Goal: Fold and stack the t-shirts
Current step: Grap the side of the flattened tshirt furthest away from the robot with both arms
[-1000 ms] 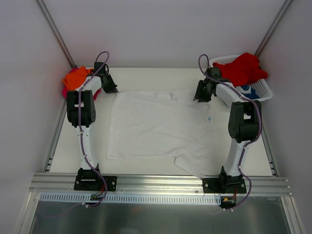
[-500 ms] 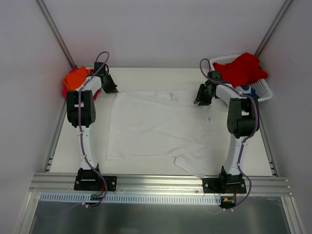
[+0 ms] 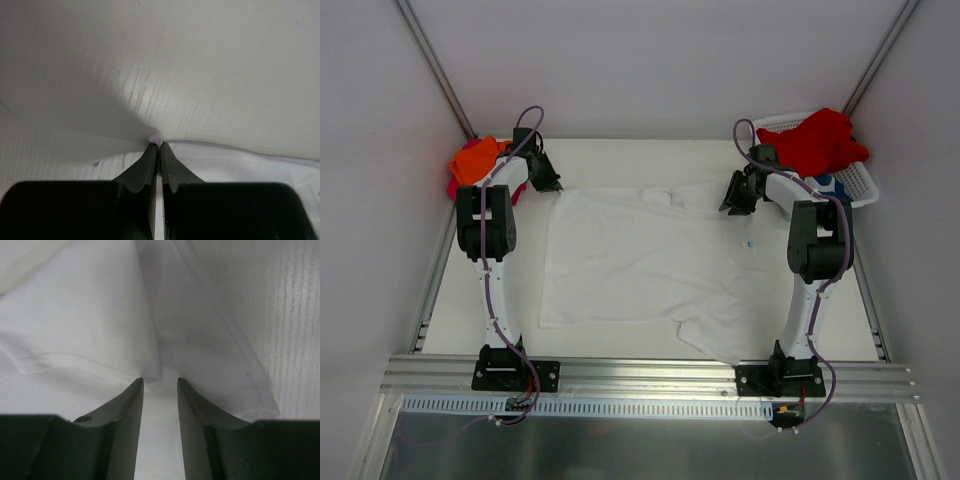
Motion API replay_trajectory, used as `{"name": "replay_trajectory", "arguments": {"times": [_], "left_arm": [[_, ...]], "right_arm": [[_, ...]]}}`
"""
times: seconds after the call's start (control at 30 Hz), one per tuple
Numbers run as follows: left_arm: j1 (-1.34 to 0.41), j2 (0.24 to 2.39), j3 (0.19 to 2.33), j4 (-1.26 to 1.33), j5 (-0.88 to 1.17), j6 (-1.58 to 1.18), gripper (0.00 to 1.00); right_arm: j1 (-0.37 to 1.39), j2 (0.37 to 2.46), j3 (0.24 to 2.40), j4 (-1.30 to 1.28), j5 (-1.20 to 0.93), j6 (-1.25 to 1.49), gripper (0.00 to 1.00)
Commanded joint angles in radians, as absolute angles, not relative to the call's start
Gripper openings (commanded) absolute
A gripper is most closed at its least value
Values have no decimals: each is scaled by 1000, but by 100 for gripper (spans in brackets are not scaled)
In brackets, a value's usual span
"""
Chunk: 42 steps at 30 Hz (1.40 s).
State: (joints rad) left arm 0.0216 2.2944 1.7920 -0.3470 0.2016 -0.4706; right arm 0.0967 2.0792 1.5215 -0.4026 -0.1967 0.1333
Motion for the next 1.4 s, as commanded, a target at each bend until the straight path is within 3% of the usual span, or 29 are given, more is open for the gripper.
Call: {"name": "replay_trajectory", "arguments": {"times": [0.0, 0.27, 0.43, 0.8, 0.93, 1.37], "left_arm": [[31, 2247, 1775, -379, 195, -457, 0], [31, 2246, 1772, -379, 190, -454, 0], [31, 2247, 1776, -379, 192, -456, 0], [31, 2249, 1775, -377, 190, -456, 0], [32, 2250, 1775, -377, 192, -456, 0], [31, 2195, 1769, -379, 187, -448, 0]], "right_arm": [[94, 2082, 1554, -379, -224, 155, 37], [94, 2091, 1551, -359, -241, 173, 36], [94, 2094, 1548, -345, -252, 183, 30], [95, 2102, 1540, -336, -271, 184, 12], [95, 2100, 1539, -336, -273, 183, 1], [95, 2011, 1522, -339, -259, 166, 0]]}}
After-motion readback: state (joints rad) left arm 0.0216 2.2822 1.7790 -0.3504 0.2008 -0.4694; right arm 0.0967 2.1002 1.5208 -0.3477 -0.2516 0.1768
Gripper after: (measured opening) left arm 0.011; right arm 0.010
